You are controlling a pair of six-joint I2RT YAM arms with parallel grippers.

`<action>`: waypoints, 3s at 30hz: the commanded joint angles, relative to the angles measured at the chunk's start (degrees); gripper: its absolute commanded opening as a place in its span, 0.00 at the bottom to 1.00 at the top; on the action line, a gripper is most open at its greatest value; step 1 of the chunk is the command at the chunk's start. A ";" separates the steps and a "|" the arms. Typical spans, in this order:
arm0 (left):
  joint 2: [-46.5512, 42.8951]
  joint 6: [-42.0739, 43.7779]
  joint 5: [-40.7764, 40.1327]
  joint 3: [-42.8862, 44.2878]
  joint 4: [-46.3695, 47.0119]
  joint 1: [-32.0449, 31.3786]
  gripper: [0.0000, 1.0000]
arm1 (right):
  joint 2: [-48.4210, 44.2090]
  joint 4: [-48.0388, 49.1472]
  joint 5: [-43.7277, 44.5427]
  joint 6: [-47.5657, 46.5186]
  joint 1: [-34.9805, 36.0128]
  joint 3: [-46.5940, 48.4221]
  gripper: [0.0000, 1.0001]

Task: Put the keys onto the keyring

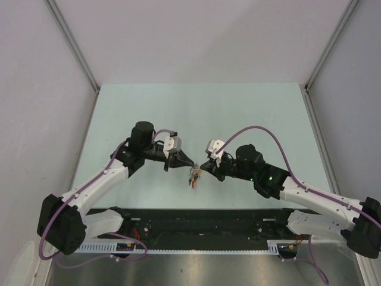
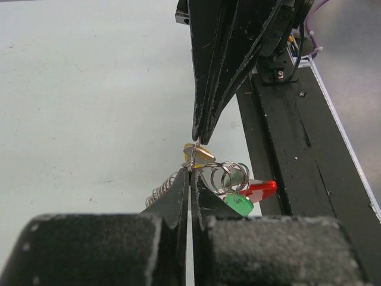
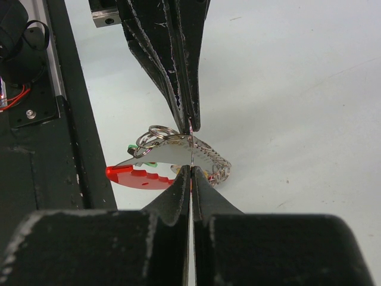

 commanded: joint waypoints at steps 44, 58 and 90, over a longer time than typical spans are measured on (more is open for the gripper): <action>0.82 3.25 8.10 3.74 -4.00 0.34 0.00 | 0.36 2.10 -0.12 -0.81 0.34 0.93 0.00; 1.26 4.21 8.37 4.18 -5.41 0.26 0.00 | 0.45 2.01 0.32 -0.81 0.34 1.02 0.00; 3.28 6.41 8.02 5.76 -9.27 -2.03 0.00 | 0.27 2.72 -1.53 -1.87 0.70 1.02 0.00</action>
